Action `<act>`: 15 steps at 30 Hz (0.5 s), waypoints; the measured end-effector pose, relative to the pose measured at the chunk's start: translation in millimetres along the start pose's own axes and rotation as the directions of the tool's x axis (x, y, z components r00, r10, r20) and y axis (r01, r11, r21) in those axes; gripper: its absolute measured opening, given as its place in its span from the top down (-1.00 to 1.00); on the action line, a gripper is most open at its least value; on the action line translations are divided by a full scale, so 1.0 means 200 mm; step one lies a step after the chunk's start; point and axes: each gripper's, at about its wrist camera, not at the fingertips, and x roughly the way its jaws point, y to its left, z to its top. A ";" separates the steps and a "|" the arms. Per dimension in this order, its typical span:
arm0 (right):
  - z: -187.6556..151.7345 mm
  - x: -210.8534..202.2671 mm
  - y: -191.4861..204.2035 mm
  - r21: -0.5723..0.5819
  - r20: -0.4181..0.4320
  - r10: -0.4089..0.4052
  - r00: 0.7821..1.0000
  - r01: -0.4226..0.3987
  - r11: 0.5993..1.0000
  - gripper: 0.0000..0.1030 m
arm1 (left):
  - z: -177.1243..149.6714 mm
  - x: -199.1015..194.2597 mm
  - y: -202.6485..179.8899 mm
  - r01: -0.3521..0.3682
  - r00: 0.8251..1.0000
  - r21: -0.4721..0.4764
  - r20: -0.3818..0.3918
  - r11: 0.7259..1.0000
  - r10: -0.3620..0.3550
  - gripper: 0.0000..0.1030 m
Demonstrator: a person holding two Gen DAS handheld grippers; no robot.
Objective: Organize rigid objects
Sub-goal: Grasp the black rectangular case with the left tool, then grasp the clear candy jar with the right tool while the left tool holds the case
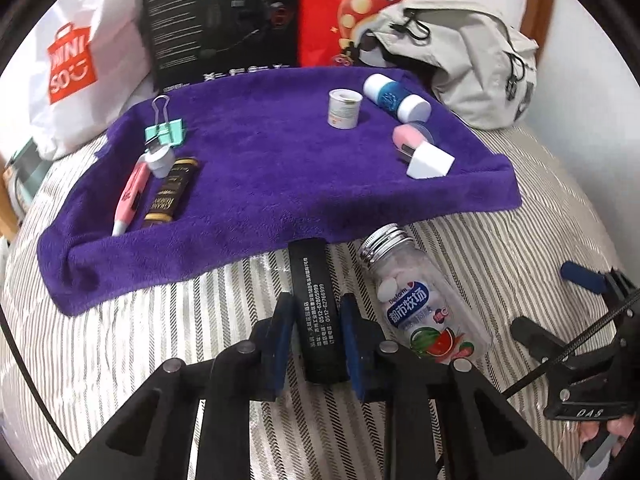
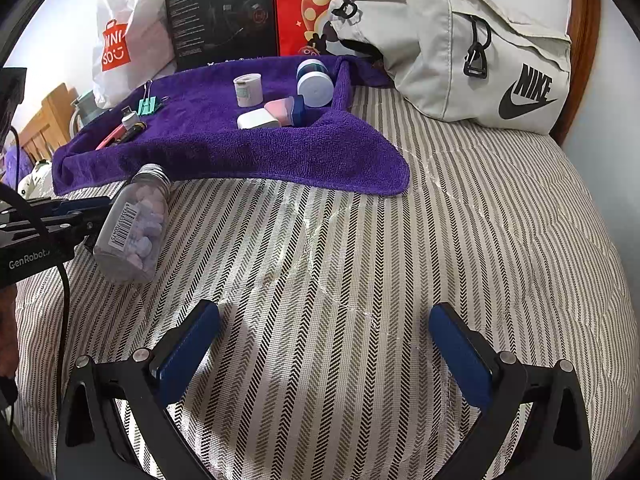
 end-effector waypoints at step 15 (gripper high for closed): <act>0.16 -0.25 0.22 -0.074 0.005 0.100 0.995 -0.100 0.992 -0.85 | -0.15 -0.13 0.32 0.010 1.000 -0.093 -0.004 0.996 -0.011 0.58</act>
